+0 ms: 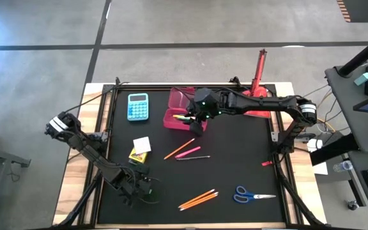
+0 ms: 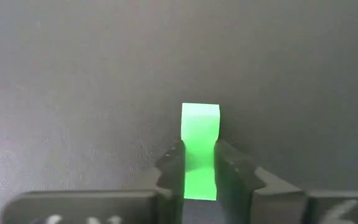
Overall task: Pack school essentials
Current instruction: Put the green eraser into the pink supply box
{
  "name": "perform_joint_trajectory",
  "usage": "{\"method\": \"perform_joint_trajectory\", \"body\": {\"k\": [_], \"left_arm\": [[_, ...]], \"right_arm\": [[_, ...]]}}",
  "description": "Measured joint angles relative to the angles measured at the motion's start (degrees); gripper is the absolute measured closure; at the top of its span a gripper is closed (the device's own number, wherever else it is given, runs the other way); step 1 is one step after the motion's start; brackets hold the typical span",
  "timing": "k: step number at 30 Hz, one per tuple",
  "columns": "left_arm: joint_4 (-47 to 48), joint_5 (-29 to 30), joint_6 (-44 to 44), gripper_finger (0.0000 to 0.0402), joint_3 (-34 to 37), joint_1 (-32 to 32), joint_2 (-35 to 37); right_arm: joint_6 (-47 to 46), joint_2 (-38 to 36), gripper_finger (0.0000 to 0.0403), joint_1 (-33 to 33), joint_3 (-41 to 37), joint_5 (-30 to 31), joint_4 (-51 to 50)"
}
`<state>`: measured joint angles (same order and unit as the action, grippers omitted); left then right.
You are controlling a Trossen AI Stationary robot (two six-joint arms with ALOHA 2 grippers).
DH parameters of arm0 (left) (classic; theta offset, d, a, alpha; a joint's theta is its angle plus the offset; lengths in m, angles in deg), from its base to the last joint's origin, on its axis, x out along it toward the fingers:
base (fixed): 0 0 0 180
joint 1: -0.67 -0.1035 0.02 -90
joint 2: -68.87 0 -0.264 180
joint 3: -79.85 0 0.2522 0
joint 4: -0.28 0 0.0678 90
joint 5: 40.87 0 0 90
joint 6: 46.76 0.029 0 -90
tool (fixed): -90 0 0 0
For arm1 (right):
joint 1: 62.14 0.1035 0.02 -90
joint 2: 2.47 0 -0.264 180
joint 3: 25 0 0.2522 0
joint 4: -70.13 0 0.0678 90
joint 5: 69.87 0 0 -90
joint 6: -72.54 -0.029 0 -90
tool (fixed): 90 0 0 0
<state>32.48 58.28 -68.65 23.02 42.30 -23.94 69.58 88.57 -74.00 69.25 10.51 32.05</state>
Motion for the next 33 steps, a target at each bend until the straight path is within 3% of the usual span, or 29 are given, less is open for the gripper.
{"method": "perform_joint_trajectory", "body": {"k": [3, 7, 14, 26, 33], "left_arm": [[-0.2, 0.2, 0.0, 0.0378, -0.1, 0.0, 0.6], [-0.7, 0.8, 0.0, 0.037, -0.5, 0.0, 2.9], [-4.0, 8.1, 1.7, 0.0361, -1.3, -0.1, 7.0], [-13.2, 28.6, 7.4, 0.036, -1.3, -0.9, 9.2], [-22.7, 35.7, 12.3, 0.0359, -1.3, -2.9, 9.2]], "right_arm": [[0.0, 0.0, 0.0243, 0.0, 0.0, 0.0, -0.3], [-0.1, 0.0, 0.0243, 0.0, 0.0, 0.0, -2.4], [0.1, -0.2, 0.0243, 0.2, -0.2, -0.7, -11.2], [15.8, -0.2, 0.0243, 6.2, -4.5, -0.9, -10.4], [20.9, -0.2, 0.0248, 8.9, -6.0, -0.9, -9.3]]}}
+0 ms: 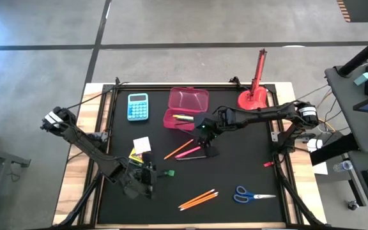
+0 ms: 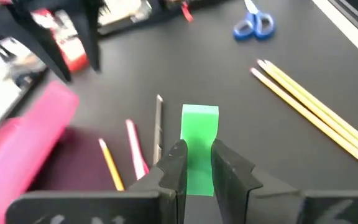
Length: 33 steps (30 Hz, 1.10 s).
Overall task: Pack school essentials
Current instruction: Put the green eraser into the pink supply box
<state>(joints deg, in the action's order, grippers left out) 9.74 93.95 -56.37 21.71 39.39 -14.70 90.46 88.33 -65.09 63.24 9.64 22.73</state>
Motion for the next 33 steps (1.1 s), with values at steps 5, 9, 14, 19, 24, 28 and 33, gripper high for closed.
{"method": "perform_joint_trajectory", "body": {"k": [5, 9, 14, 19, 24, 28, 33], "left_arm": [[-6.6, 1.3, 7.8, 0.0359, 0.0, -4.6, 0.0], [-8.4, 3.4, 10.0, 0.0359, 0.0, -10.4, 0.0], [-8.8, 3.7, 10.0, 0.0359, 0.0, -19.6, 0.0], [-8.8, 2.4, 9.9, 0.0359, 0.0, -29.2, 0.0], [-8.6, -9.1, 6.9, 0.0359, 0.0, -39.1, -0.4], [-8.7, -17.3, 1.1, 0.0359, 0.0, -45.7, -0.6], [-5.6, -23.0, -2.0, 0.0359, 0.4, -48.6, -0.6]], "right_arm": [[2.1, 0.0, 0.0261, 0.3, 0.0, 0.0, 0.0], [2.2, -0.1, 0.0269, 0.3, 0.0, 0.0, -0.3], [2.3, -0.8, 0.0275, 0.3, 0.0, 0.1, -1.9], [2.7, -2.3, 0.0274, -0.1, 0.0, 0.1, -4.6], [2.7, -4.5, 0.0275, -0.5, -0.7, 0.1, -5.5], [2.5, -6.3, 0.0275, -0.7, -2.4, 0.2, -4.9], [1.6, -8.7, 0.0274, -0.8, -5.7, 0.1, -4.6]]}}
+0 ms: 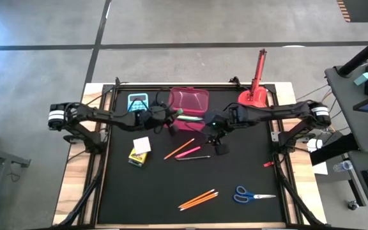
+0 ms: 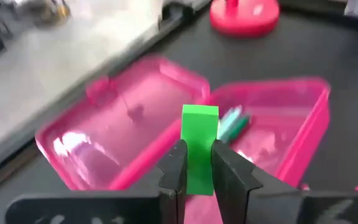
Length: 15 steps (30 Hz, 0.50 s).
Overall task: Pack school essentials
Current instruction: Put the green eraser into the pink supply box
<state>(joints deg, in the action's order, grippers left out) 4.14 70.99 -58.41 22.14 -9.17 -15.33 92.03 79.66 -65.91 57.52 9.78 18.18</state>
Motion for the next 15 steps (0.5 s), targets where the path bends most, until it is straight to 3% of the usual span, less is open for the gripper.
{"method": "perform_joint_trajectory", "body": {"k": [15], "left_arm": [[1.8, -3.5, -12.1, 0.0359, 7.1, 0.5, 0.0]], "right_arm": [[-3.9, -8.5, 0.0279, 0.0, -14.3, -0.1, 14.7]]}}
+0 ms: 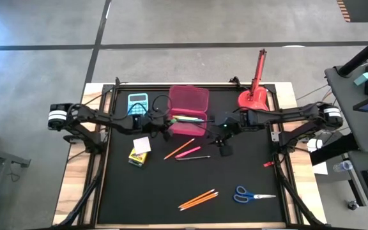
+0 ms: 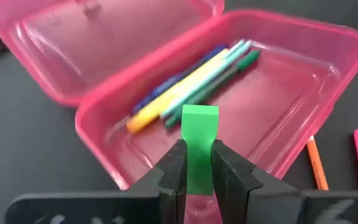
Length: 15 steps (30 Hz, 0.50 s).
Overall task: Pack school essentials
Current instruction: Put the green eraser into the pink supply box
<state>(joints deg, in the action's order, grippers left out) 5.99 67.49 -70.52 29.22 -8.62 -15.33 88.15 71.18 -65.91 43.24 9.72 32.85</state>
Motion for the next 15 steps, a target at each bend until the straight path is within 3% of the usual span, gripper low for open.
{"method": "perform_joint_trajectory", "body": {"k": [15], "left_arm": [[-0.5, -0.9, -2.9, 0.0359, 3.8, 0.1, 0.0]], "right_arm": [[-2.2, -0.4, 0.0284, 0.0, -6.5, 0.0, 14.1]]}}
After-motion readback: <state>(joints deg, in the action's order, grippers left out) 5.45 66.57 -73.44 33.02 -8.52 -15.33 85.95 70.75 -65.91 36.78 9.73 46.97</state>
